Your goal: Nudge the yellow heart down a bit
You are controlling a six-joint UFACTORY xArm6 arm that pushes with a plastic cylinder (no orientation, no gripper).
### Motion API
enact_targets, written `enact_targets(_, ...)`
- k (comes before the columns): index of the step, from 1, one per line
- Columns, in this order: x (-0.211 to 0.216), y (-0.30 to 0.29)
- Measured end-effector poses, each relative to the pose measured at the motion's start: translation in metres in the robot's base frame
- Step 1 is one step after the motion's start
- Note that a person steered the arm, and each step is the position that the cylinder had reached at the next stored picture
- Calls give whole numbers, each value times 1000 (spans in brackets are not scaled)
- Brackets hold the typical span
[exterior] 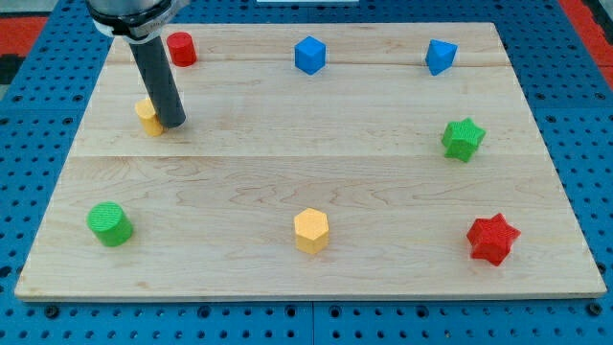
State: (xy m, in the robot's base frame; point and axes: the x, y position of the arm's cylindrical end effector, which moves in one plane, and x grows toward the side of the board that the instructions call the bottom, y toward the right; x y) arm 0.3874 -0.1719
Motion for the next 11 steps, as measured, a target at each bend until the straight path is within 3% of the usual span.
enact_targets(2,-3,15)
enact_targets(3,-38,43)
enact_targets(5,-40,10)
enact_targets(11,-40,-17)
